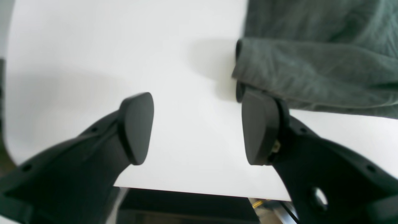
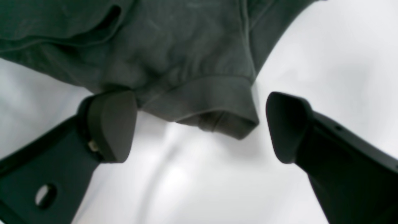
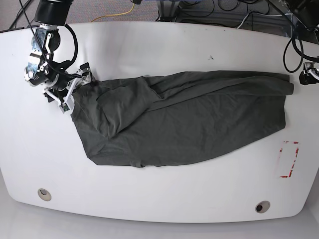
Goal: Layout the t-shirt on the table in an organized manner, then fold the t-shirt properly
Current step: 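Release and regrasp the shirt edge with the left gripper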
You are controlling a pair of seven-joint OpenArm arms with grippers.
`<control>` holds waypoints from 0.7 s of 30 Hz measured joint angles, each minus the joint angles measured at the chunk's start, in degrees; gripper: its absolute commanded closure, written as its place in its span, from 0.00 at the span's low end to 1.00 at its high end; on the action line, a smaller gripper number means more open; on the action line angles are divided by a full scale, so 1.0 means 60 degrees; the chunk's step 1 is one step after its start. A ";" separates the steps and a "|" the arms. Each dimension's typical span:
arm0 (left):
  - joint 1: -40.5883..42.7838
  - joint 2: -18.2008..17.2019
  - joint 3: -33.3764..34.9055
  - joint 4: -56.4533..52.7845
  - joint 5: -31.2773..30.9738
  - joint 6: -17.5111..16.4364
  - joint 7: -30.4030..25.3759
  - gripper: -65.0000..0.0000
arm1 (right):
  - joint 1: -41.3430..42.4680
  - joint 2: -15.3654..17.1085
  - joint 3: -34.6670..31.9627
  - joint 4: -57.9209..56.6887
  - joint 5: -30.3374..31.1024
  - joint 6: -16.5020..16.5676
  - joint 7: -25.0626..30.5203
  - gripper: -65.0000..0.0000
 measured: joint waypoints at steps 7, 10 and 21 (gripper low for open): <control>-0.0270 0.0069 0.0732 -0.0557 0.0018 0.0000 -0.0357 0.35 | -0.0004 0.0000 0.0000 0.0000 -0.0004 -0.0004 -0.0022 0.05; -0.0514 0.0084 0.1275 -0.0882 -0.0080 -0.0004 -0.0991 0.35 | 0.0000 -0.0007 0.0000 0.0004 0.0000 -0.0004 -0.0018 0.05; -0.1042 0.0106 0.1996 -0.2186 -0.0018 0.0000 -0.1151 0.35 | -0.0004 -0.0047 -0.0007 0.0007 0.0033 -0.0004 -0.0018 0.05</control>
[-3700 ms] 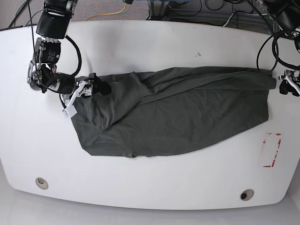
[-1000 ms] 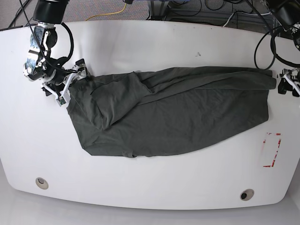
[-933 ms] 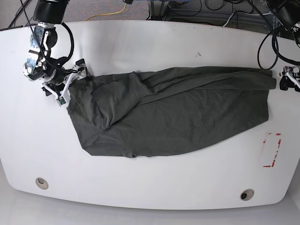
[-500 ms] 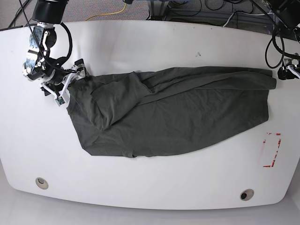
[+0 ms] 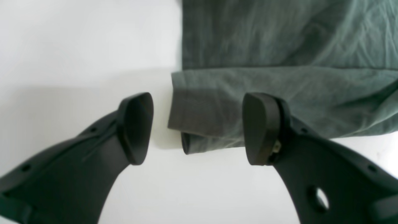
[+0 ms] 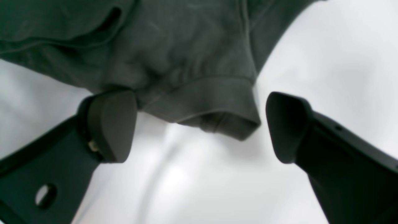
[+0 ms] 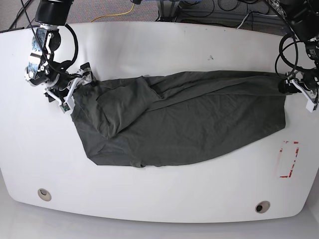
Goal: Layout the t-shirt on the table in an organized manner, then fold the t-shirt properly
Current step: 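Release and regrasp the shirt edge with the left gripper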
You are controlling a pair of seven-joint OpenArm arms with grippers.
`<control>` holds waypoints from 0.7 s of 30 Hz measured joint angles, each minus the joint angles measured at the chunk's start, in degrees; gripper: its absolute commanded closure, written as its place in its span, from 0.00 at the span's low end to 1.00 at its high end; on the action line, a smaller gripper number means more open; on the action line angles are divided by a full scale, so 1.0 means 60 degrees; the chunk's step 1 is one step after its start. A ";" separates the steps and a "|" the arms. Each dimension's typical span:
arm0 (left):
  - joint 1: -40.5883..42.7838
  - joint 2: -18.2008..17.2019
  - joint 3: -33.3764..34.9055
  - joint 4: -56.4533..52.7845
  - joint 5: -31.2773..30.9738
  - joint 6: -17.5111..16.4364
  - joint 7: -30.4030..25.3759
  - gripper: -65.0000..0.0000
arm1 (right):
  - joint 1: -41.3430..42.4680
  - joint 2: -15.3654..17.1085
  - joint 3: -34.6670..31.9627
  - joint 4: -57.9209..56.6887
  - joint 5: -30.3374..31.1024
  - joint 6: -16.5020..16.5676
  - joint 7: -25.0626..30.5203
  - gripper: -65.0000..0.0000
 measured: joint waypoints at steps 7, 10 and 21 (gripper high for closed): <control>-0.0066 0.0018 0.0084 -0.0062 -0.0076 0.0000 -0.0113 0.35 | 0.0000 0.0022 0.0000 0.0000 -0.0015 0.0000 -0.0007 0.05; -0.0036 0.0011 0.0084 -0.0062 -0.0040 0.0000 -0.0106 0.35 | 0.0000 0.0018 0.0000 0.0000 -0.0007 0.0000 -0.0004 0.05; -0.0022 -0.0044 0.0477 -0.0062 -0.0022 0.0004 -0.0095 0.51 | 0.0000 0.0018 0.0011 0.0000 -0.0011 0.0000 -0.0004 0.05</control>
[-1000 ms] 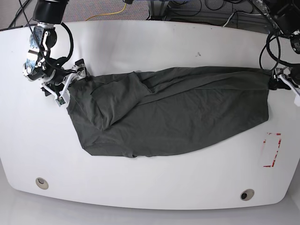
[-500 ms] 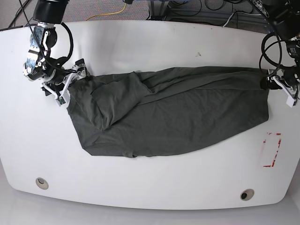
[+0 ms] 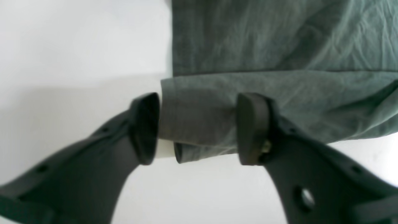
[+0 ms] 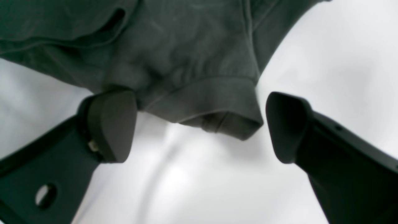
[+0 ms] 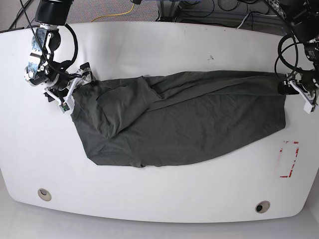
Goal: Layout the t-shirt on the table in an organized manner, then fold the t-shirt properly
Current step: 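Release and regrasp the shirt edge with the left gripper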
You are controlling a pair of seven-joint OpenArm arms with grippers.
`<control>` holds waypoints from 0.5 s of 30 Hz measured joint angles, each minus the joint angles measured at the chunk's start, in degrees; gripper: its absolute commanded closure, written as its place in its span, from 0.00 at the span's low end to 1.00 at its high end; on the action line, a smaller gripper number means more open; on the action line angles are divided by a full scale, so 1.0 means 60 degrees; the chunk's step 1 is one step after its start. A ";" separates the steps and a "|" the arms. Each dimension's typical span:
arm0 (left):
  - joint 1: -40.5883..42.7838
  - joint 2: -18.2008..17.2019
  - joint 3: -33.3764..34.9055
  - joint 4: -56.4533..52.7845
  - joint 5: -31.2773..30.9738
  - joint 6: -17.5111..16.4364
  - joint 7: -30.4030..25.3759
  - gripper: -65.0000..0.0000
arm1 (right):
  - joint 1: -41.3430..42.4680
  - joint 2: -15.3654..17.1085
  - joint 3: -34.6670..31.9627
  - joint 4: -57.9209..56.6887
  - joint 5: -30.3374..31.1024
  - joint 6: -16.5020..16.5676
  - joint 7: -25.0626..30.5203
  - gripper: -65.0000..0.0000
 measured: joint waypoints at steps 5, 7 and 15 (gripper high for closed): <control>-0.0018 0.0073 0.0382 0.0000 -0.0025 -0.0004 0.0004 0.49 | 0.0000 0.0000 0.0000 0.0000 0.0000 0.0000 0.0000 0.05; -0.0022 0.0076 0.0393 0.0000 -0.0025 -0.0007 0.0004 0.49 | 0.0000 0.0004 0.0000 0.0000 0.0000 0.0000 0.0000 0.05; -0.0022 0.0025 0.0368 0.0000 -0.0018 -0.0004 0.0004 0.50 | 0.0000 -0.0011 0.0025 0.0000 0.0004 0.0000 0.0000 0.05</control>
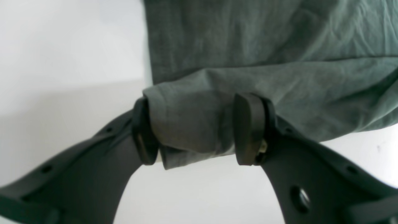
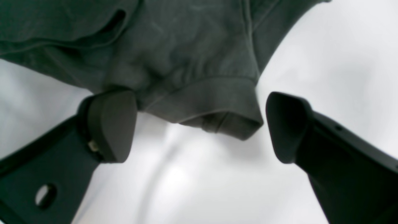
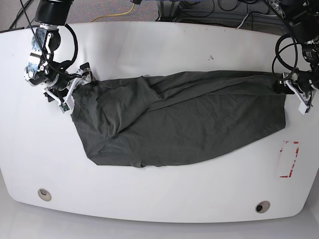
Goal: Layout the t-shirt on the table in an organized manner, then fold the t-shirt properly
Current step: 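Release and regrasp the shirt edge with the left gripper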
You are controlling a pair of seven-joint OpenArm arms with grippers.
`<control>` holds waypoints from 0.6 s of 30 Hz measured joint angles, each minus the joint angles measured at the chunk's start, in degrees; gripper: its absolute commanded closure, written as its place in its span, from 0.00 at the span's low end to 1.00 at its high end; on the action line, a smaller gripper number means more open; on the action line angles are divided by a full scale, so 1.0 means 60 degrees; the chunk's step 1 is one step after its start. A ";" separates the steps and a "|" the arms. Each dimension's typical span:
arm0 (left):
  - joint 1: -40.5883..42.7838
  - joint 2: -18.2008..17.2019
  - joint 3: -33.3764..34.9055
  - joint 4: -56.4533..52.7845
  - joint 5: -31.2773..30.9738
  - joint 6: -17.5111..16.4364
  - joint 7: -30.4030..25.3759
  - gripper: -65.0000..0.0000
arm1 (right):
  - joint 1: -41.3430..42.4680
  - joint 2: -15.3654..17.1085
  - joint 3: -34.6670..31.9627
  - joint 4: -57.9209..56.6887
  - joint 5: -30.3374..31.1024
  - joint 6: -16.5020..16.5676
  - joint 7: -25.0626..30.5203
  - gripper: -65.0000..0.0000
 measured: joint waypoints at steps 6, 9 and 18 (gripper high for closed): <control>0.0004 0.0011 0.0022 0.0000 0.0004 0.0000 -0.0007 0.64 | 0.0015 0.0015 0.0000 0.0000 -0.0004 0.0000 -0.0004 0.05; 0.0004 -0.0007 0.0022 0.0000 0.0000 0.0000 0.0011 0.79 | 0.0087 0.0000 0.0000 0.0000 -0.0004 0.0004 -0.0004 0.05; 0.0000 -0.0055 0.0353 0.0000 -0.0007 0.0000 0.0015 0.96 | 0.0171 0.0007 0.0007 -0.0004 -0.0007 0.0004 -0.0007 0.05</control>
